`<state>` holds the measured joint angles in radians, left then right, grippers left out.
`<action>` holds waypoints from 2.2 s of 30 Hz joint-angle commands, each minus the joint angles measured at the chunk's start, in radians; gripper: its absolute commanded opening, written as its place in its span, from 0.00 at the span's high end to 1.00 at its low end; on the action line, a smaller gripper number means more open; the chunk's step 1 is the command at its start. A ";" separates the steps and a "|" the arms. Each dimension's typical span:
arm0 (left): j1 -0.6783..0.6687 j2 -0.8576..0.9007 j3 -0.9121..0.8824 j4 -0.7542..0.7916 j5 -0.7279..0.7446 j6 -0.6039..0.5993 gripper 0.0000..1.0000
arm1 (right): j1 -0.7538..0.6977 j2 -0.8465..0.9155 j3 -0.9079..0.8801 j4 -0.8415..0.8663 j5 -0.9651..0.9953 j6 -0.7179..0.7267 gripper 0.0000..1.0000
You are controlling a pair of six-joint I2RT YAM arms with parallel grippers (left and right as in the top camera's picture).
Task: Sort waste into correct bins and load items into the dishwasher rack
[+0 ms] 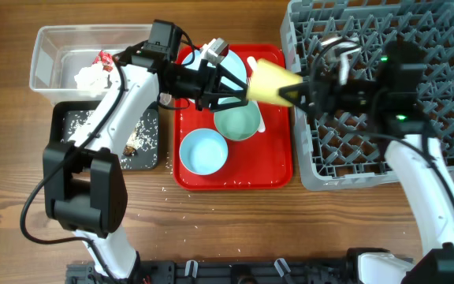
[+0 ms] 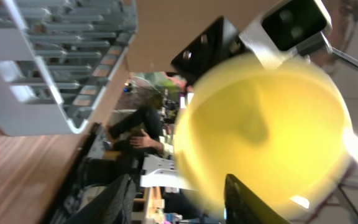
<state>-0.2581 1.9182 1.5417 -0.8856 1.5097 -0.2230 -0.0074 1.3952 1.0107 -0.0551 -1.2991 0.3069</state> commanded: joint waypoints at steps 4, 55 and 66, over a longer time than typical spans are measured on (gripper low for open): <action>0.105 -0.028 0.018 0.027 -0.558 0.010 0.47 | -0.200 -0.129 0.047 -0.508 0.439 -0.019 0.59; 0.467 -0.183 0.042 -0.047 -1.033 0.006 0.00 | 0.429 0.726 0.527 -0.821 1.149 0.112 0.96; 0.467 -0.183 0.042 -0.047 -1.033 0.006 0.00 | 0.316 0.322 0.638 -0.972 1.658 0.206 0.96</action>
<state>0.2050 1.7409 1.5768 -0.9329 0.4755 -0.2226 0.3317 1.8084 1.6176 -1.0420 0.0719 0.4461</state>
